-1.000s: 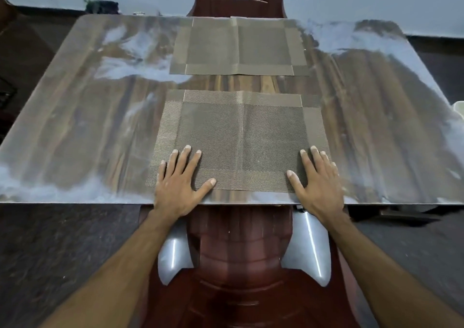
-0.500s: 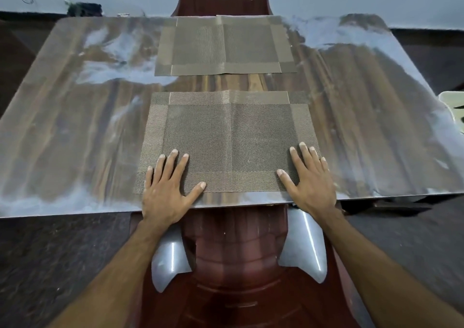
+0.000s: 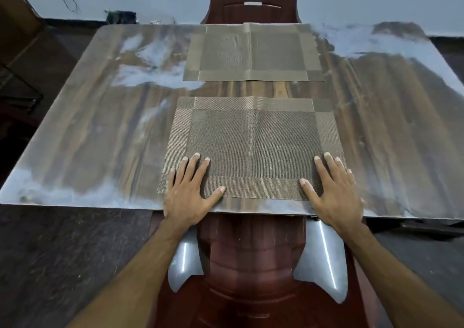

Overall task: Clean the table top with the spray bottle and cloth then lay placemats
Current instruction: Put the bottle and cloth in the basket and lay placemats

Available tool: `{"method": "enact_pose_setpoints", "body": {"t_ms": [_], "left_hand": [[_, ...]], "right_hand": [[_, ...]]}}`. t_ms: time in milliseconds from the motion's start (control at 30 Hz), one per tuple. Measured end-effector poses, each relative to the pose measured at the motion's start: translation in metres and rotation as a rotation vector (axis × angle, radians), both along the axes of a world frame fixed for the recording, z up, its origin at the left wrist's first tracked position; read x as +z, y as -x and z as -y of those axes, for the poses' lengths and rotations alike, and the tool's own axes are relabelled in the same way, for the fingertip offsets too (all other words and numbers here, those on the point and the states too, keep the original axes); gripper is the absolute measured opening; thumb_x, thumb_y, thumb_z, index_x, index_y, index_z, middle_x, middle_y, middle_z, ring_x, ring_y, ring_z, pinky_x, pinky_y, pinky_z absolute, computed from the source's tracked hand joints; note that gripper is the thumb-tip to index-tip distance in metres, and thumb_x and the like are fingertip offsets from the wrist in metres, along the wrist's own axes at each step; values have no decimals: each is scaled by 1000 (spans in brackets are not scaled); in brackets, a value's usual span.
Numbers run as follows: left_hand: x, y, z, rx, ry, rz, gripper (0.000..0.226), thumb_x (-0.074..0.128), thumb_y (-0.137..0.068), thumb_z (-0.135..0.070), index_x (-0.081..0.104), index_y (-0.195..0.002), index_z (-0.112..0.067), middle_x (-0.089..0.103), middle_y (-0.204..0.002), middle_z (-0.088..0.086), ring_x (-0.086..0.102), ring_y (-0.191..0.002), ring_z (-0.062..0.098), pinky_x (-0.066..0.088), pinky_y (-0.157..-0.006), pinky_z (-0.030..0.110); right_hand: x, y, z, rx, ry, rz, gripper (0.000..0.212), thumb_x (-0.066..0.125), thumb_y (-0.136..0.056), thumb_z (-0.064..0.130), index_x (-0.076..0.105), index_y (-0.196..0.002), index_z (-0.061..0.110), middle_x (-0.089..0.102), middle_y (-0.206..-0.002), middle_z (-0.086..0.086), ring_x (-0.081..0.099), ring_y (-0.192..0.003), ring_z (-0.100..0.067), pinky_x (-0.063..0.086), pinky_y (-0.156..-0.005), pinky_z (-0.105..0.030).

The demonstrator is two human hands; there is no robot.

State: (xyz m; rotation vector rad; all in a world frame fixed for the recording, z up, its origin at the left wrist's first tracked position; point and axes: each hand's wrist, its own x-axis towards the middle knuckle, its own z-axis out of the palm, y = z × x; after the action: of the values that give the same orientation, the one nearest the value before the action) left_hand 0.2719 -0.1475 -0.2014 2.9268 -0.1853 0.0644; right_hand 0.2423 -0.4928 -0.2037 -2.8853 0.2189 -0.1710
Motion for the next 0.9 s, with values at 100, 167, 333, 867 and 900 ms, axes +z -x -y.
{"method": "enact_pose_setpoints", "body": {"t_ms": [100,167,333,867,900], "left_hand": [[-1,0,1,4,10,11,86,30,-84,-82,24,-156,-35,16,-165,-9,10,-153,17,5,-122,41],[-2,0,1,3,23,11,86,30,-83,-81,25,-156,-34,17,-165,-8,11,-153,17,6,-122,42],[-2,-1,0,9,19,3,87,28,-82,-82,24,-156,-36,17,-165,-9,11,-153,17,7,-123,42],[-2,1,-1,29,-2,4,83,29,-85,-78,26,-155,-34,19,-165,-5,16,-152,21,15,-122,47],[-3,1,-1,27,-6,8,83,30,-85,-77,27,-155,-33,20,-165,-4,17,-152,21,15,-122,47]], "right_hand": [[0,0,0,0,-1,3,78,29,-91,69,35,-153,22,24,-163,-2,18,-151,-21,17,-122,-46],[1,0,0,-2,-6,4,78,29,-91,69,35,-153,22,24,-163,-1,17,-151,-21,16,-123,-45],[0,1,0,-3,-1,-1,78,27,-92,70,33,-154,23,22,-164,-1,15,-152,-21,14,-123,-45],[0,3,0,9,-54,62,66,38,-93,63,52,-142,21,38,-154,-4,32,-144,-25,25,-120,-46],[0,3,1,9,-55,60,66,38,-93,63,52,-142,21,37,-154,-4,32,-145,-25,25,-120,-47]]}}
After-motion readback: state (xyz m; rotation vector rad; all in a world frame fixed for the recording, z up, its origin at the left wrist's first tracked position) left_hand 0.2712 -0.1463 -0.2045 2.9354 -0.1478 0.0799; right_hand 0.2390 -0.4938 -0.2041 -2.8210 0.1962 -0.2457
